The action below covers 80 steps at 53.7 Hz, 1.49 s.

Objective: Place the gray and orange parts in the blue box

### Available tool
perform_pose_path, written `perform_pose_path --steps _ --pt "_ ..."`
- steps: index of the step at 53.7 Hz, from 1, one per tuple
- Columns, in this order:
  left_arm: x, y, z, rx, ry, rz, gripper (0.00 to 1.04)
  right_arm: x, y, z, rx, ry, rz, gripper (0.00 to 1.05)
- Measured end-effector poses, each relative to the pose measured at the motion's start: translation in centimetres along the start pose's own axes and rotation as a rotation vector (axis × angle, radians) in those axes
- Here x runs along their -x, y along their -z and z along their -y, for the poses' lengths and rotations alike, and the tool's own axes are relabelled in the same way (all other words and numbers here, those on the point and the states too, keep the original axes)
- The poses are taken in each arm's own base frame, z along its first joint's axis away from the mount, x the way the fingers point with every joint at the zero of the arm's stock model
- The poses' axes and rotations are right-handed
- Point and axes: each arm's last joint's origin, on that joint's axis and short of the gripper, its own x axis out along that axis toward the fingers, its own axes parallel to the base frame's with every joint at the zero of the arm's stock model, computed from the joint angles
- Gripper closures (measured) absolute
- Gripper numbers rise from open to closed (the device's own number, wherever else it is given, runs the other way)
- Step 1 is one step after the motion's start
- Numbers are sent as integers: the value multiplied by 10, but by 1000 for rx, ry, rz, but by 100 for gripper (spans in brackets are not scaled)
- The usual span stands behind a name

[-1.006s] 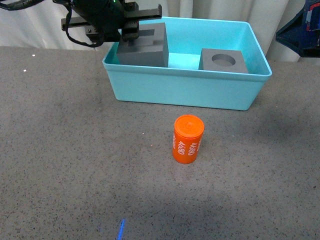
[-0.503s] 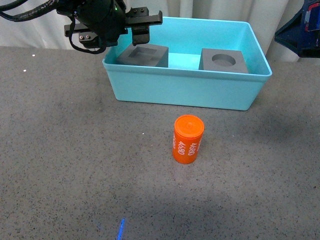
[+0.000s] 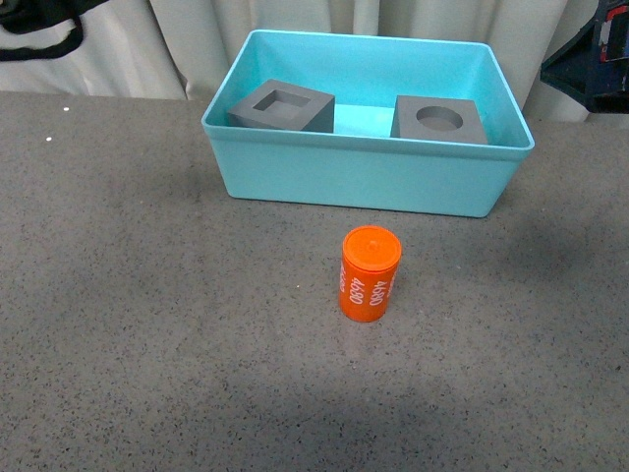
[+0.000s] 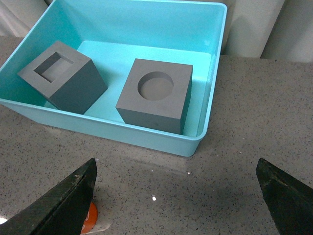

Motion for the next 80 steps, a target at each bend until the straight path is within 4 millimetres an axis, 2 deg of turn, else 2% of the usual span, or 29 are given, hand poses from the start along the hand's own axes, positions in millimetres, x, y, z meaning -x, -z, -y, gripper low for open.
perform_pose_path --steps 4,6,12,16,23,29,32,38,57,80 --pt "34 18 -15 8 -36 -10 7 0 0 0 0 0 0 10" --pt "42 26 -20 -4 -53 -2 8 0 0 0 0 0 0 10" --pt "68 47 -41 -118 -11 223 30 0 0 0 1 -1 1 10" --pt "88 46 -54 -161 -16 319 46 0 0 0 1 0 1 10" --pt "114 54 -70 -196 -17 336 73 0 0 0 0 0 1 10" --pt "125 61 -77 -203 -17 327 89 0 0 0 1 0 1 10" --pt "132 66 -83 -204 -19 327 102 0 0 0 1 0 1 10" --pt "144 78 -91 -210 -24 319 101 0 0 0 1 0 1 10" --pt "172 83 -107 -213 -25 322 101 0 0 0 1 -1 1 10" --pt "194 84 -107 -213 -24 343 101 0 0 0 1 0 1 10"
